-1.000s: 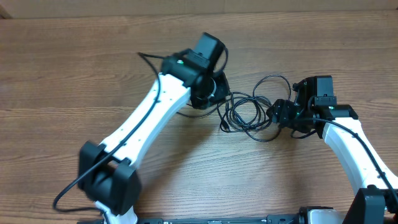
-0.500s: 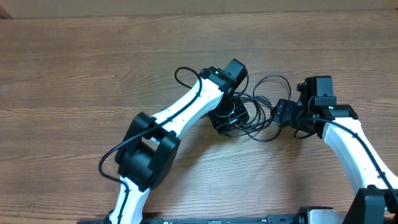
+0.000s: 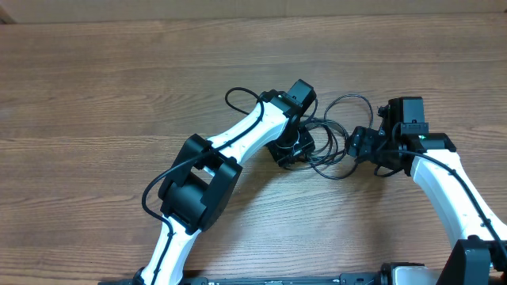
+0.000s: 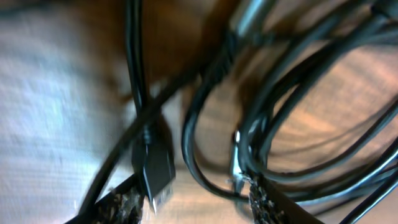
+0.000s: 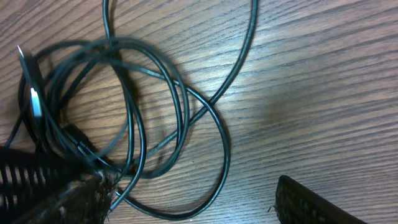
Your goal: Untangle cables
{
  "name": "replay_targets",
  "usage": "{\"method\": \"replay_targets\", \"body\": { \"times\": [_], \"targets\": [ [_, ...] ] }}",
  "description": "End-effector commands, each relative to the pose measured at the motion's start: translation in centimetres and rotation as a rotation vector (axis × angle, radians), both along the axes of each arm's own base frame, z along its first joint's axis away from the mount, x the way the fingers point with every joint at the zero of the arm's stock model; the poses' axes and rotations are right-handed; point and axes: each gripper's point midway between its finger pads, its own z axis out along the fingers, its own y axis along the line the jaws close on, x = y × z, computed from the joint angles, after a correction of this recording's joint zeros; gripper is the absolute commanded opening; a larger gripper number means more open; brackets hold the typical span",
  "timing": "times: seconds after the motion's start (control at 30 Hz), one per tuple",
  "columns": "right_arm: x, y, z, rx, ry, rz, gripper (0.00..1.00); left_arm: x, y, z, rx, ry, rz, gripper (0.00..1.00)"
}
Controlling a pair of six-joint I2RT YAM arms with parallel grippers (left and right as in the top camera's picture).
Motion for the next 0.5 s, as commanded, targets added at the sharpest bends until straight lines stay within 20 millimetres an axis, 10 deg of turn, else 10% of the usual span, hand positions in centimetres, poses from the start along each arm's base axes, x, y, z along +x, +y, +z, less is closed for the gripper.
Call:
{"method": "replay_targets", "body": {
  "times": [0.0, 0.23, 0.47],
  "targets": [
    [0.8, 0.0, 0.9, 0.007, -0.028, 0.001, 0.81, 2.0, 1.9, -1.3, 0.125, -0.109, 0.026, 0.56],
    [0.8, 0.1, 0.9, 0.012, -0.028, 0.003, 0.81, 2.7, 1.5, -1.6, 0.125, -0.158, -0.029, 0.5],
    [0.7, 0.1, 0.9, 0.012, -0.024, 0.003, 0.81, 1.7, 1.4, -2.4, 0.145, -0.151, -0.104, 0.23]
  ]
}}
